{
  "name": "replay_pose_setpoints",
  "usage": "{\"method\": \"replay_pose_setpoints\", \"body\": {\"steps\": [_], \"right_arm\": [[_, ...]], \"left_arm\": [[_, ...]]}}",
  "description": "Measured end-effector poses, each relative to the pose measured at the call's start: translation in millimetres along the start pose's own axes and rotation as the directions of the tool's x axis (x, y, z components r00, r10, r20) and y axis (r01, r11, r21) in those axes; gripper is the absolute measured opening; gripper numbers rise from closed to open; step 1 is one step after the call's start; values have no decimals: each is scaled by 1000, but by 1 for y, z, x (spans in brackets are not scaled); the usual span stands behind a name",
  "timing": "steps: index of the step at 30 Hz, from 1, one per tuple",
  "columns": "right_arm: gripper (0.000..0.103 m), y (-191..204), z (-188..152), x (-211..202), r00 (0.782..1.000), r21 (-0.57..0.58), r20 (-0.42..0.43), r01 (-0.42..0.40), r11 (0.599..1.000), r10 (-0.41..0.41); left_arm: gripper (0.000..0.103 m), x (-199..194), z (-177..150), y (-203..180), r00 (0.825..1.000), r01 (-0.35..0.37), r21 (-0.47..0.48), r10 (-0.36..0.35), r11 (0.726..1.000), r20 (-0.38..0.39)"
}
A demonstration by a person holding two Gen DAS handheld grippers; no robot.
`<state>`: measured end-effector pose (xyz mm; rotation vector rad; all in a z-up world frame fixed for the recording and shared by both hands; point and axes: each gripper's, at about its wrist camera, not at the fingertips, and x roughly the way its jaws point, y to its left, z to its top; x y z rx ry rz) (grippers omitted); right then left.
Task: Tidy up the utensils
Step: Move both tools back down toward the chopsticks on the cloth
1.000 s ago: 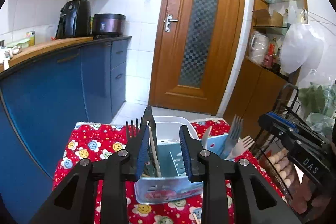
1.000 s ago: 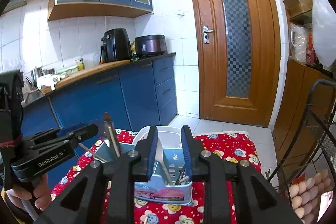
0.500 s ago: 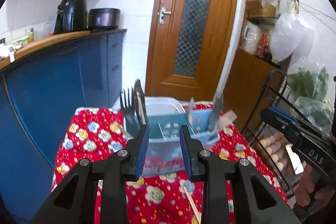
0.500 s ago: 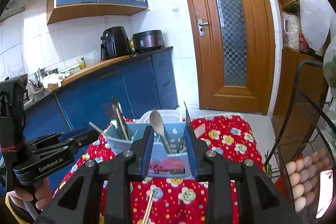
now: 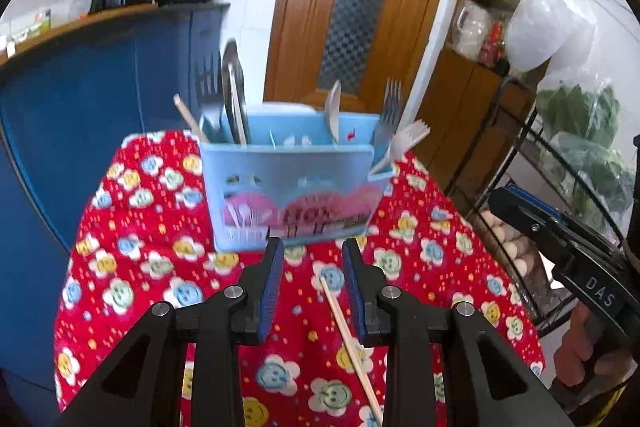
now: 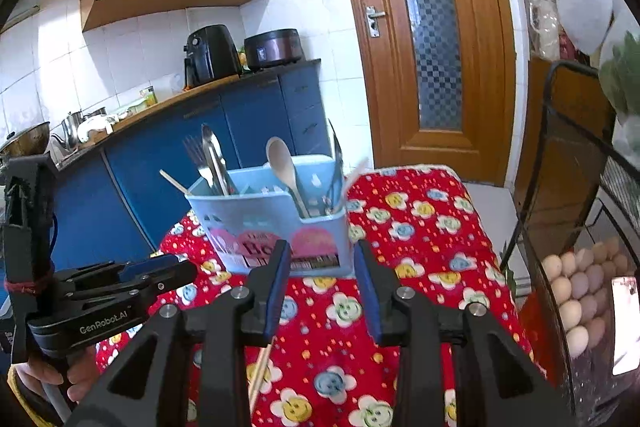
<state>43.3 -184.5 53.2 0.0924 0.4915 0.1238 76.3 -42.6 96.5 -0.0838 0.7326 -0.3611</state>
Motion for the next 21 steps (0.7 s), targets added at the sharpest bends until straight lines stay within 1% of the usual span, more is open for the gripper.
{"method": "replay_pose_setpoints", "body": {"steps": [2,6,11,15,21], "right_arm": [[41,-5,-9,-1,1000,8,-3,4,1000,-4],[41,-12,-27,4,999,22,-32,9,1000,-8],[43,-22,-45,13,997,28,-73,3,1000,-1],[43,-29,-58,22,994,33,-110,7,999,-3],[43,-40,-69,29,991,46,-130,15,999,-9]], "left_arm": [[30,6,-6,-1,1000,5,-7,-6,1000,-23],[30,21,-22,-4,997,2,-12,-3,1000,-80],[30,36,-38,-10,989,-2,-16,-1,1000,-147],[30,43,-47,-13,983,-10,-14,7,1000,-186],[30,58,-59,-19,971,-21,-5,19,1000,-237]]}}
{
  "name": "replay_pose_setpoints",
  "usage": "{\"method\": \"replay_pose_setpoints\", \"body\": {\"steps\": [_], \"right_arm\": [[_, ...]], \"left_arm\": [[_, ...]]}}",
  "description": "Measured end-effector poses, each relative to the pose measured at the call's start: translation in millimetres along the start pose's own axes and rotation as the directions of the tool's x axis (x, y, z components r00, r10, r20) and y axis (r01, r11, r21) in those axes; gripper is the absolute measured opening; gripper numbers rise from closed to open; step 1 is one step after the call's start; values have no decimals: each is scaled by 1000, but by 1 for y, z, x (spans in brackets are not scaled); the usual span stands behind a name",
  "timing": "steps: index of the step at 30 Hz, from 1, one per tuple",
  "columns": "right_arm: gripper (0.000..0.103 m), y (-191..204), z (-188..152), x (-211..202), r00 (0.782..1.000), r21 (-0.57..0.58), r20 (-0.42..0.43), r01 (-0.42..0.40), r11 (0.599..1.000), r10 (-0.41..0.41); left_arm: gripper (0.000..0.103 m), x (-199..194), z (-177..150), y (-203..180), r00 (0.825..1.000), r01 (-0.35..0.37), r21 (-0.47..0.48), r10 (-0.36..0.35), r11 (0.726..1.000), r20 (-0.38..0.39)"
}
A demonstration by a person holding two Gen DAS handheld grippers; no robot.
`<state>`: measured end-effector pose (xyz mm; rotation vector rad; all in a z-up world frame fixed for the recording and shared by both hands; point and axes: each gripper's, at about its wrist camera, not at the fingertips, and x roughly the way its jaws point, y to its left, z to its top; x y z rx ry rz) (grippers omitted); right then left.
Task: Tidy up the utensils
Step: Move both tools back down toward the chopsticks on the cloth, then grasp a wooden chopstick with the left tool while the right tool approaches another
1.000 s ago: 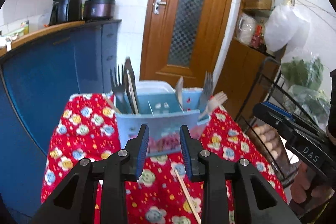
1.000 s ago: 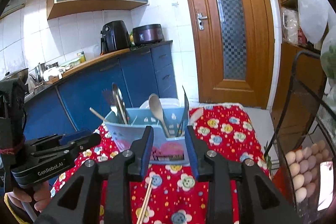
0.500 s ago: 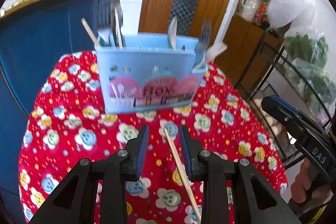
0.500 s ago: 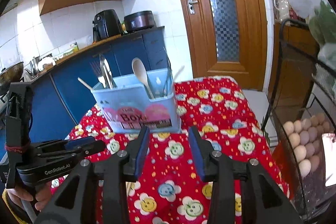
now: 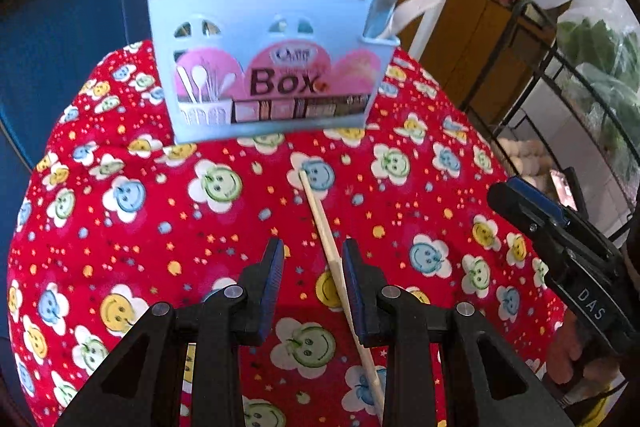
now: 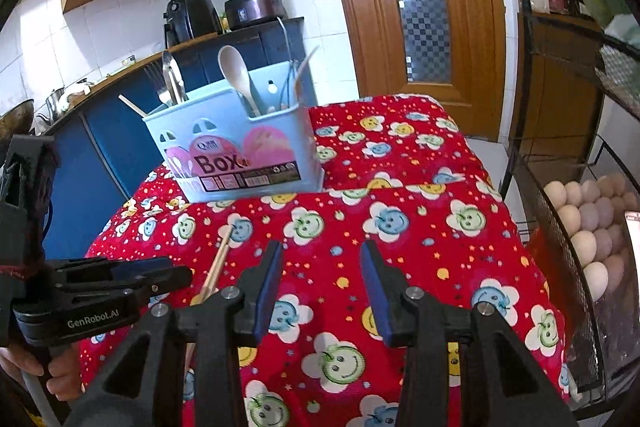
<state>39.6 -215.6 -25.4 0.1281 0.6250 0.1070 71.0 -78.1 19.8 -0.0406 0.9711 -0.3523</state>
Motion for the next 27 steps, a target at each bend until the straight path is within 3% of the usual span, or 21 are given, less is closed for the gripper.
{"method": "replay_pose_setpoints", "body": {"steps": [12,27], "right_arm": [[43,-10,-5,2,1000,33,-16,-12,999,13],[43,-5,-11,11,999,37,-48,-15,999,16]], "left_arm": [[30,26,-6,-8,997,0,11,1,1000,-83],[31,18,-15,11,998,4,-3,-4,1000,-59]]}}
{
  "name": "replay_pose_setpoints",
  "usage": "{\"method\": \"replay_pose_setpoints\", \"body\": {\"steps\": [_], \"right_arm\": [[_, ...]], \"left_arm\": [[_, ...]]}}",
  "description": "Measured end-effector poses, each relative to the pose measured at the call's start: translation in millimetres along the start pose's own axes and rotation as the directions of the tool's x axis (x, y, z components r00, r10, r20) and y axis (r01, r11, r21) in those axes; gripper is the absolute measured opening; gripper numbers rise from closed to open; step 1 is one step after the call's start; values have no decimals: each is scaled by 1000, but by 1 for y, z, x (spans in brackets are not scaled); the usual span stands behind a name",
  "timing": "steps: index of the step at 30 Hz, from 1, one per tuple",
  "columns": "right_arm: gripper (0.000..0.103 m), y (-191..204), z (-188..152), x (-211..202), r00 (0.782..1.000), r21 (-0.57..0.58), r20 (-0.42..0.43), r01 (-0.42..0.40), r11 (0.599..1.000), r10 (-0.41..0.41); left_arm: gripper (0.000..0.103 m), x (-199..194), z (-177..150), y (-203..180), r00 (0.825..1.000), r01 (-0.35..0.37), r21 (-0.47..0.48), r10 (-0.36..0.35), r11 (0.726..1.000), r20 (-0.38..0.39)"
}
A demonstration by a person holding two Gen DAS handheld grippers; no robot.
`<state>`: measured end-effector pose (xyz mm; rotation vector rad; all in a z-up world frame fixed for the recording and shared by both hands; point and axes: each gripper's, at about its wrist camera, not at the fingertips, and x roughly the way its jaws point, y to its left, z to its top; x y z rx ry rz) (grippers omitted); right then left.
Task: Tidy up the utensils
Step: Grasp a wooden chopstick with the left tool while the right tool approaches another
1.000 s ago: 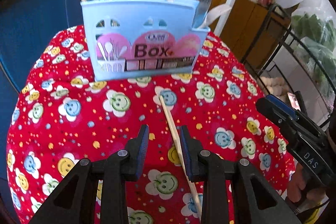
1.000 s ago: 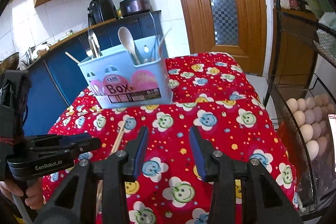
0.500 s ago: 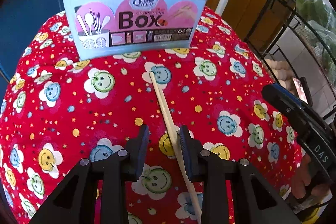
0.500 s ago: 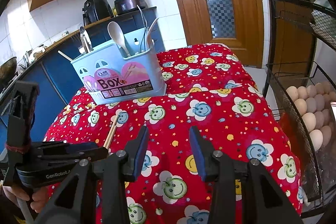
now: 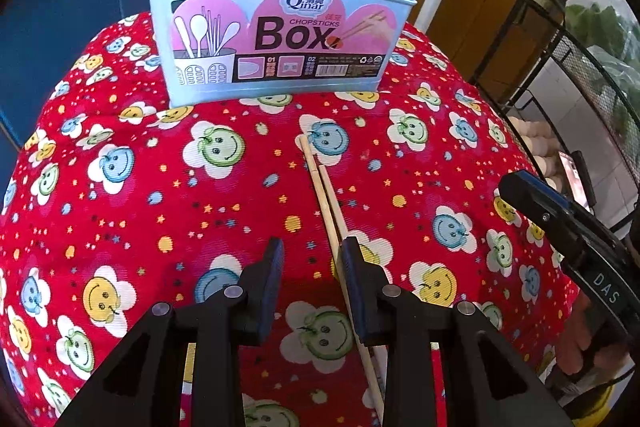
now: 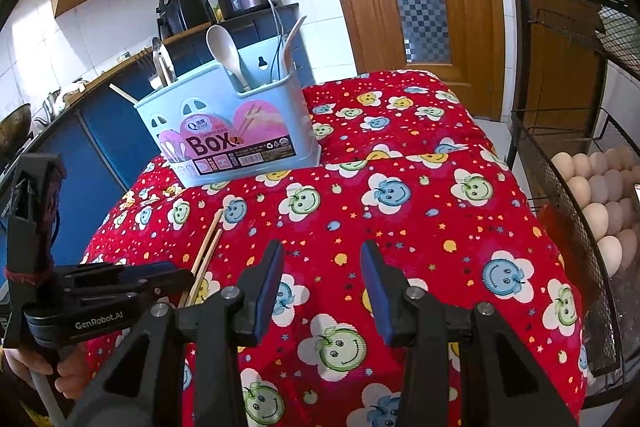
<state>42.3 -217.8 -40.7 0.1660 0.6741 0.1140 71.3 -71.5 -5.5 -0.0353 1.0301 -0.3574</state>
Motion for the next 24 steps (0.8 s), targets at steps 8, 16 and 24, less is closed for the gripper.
{"method": "replay_pose_setpoints", "body": {"steps": [8,16,24], "right_arm": [[43,1,-1,-1,1000,3,0,-3,1000,3],[43,-1,-1,-2,1000,10,-4,-9,1000,9],[43,-6,2,-8,1000,21,11,-16,1000,16]], "left_arm": [[33,8,12,-10,997,-67,80,71,995,-41],[33,14,18,-17,987,-122,101,131,987,-97],[25,31,40,-20,983,-120,109,134,987,-129]]}}
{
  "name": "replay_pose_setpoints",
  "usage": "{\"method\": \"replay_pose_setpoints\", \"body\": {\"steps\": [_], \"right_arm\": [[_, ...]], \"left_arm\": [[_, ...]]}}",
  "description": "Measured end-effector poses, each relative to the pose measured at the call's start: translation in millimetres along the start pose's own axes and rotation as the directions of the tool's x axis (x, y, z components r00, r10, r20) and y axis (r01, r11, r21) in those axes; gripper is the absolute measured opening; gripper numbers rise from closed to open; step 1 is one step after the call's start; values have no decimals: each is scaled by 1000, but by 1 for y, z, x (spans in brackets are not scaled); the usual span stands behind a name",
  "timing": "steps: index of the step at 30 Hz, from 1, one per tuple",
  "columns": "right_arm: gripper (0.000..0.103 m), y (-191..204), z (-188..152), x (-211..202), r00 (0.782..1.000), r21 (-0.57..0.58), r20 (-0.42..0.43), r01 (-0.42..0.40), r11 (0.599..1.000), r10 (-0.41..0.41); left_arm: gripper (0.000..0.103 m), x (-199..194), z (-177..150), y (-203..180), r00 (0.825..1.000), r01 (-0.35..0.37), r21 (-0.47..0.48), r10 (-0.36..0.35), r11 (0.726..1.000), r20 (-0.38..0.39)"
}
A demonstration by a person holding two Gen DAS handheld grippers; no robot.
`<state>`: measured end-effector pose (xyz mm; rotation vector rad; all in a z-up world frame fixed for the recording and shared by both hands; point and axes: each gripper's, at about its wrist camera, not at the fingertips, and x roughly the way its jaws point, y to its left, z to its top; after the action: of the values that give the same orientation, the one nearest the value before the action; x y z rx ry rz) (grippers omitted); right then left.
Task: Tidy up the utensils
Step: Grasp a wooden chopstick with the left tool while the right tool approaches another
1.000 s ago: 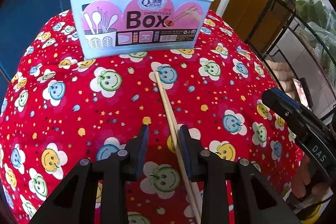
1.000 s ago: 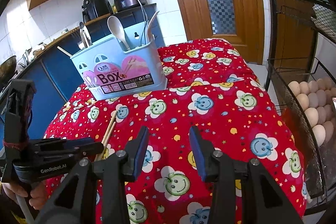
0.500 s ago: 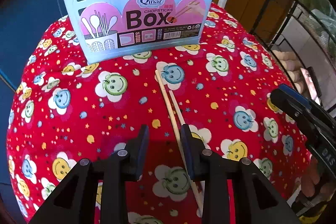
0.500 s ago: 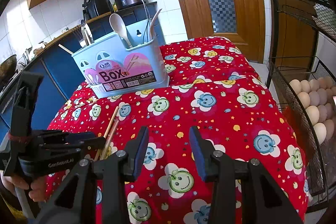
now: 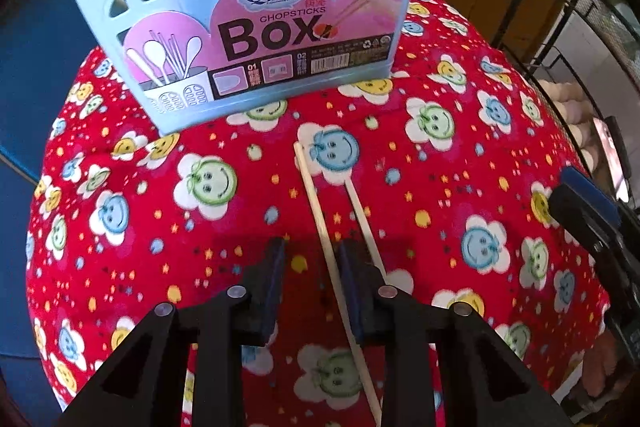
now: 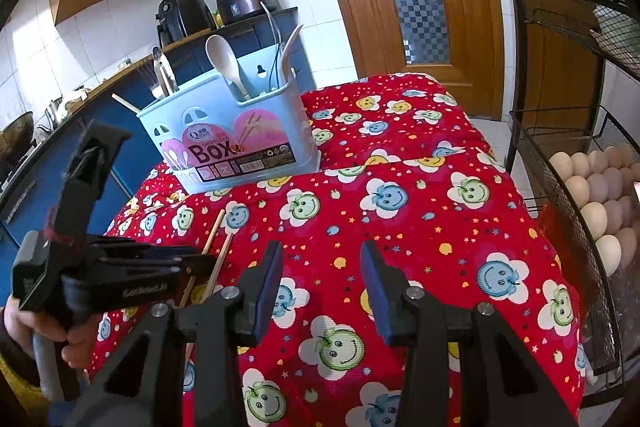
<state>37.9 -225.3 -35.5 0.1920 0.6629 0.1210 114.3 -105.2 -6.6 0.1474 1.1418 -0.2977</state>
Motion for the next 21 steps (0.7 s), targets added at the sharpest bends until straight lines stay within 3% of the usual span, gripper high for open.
{"method": "replay_pose_setpoints", "body": {"steps": [2,3,6,15,21], "right_arm": [[43,0,-1,-1,1000,-1,-2,2,1000,-2],[43,-1,-1,0,1000,-2,-4,3,1000,-3],[43,0,-1,2,1000,2,-13,7,1000,-7],[43,15,0,8,999,-12,-48,-1,1000,1],[43,37,1,17,996,-44,-93,-12,999,8]], "left_arm": [[17,1,4,3,1000,15,-11,-15,1000,5],[8,0,5,5,999,42,-23,-41,999,18],[4,0,4,13,996,79,-61,-76,995,37],[4,-26,-16,40,975,163,-142,-138,976,174],[4,-53,-31,63,951,177,-200,-116,964,286]]}}
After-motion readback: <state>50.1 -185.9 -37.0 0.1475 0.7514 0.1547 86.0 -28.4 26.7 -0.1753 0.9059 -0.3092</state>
